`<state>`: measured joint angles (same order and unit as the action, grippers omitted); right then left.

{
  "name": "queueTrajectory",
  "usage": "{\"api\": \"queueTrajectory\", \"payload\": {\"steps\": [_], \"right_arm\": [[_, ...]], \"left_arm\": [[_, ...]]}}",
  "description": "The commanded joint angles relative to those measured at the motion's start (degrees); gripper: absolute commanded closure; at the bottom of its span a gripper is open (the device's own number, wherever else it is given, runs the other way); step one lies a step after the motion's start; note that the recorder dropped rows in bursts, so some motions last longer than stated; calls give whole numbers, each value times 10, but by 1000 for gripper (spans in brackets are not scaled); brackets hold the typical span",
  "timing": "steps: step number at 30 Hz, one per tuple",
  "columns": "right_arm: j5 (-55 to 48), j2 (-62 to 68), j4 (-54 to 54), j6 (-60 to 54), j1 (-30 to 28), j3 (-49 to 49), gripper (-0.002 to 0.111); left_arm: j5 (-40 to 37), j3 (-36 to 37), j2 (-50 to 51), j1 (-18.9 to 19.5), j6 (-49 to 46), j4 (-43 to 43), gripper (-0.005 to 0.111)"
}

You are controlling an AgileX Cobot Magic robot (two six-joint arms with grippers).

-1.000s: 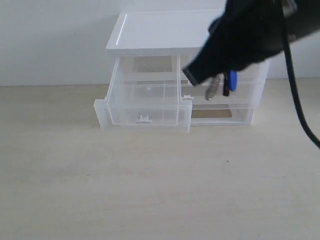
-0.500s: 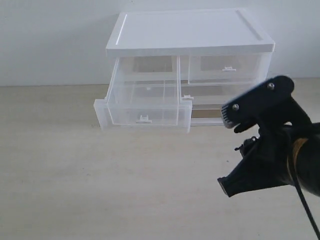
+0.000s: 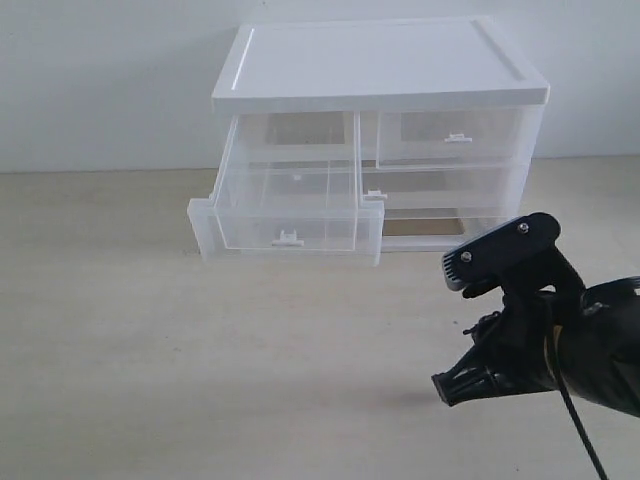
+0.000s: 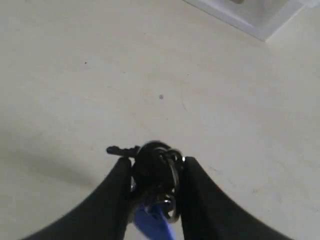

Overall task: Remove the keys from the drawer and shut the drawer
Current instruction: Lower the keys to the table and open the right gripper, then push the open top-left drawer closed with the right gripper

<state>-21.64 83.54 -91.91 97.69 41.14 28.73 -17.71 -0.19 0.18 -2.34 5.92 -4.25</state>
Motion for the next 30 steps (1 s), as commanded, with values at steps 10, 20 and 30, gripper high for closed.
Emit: {"api": "queueTrajectory", "payload": {"steps": [10,20,30], "right_arm": [[-5,-3,-80,74,-3,1,56],[111,-56,-80,60,1,9,108],[231,-106,-80,43,1,52,108]], "left_arm": [[1,2,-2,0,-2,4,102],[1,2,-2,0,-2,4,102],[1,2,-2,0,-2,4,102]]}}
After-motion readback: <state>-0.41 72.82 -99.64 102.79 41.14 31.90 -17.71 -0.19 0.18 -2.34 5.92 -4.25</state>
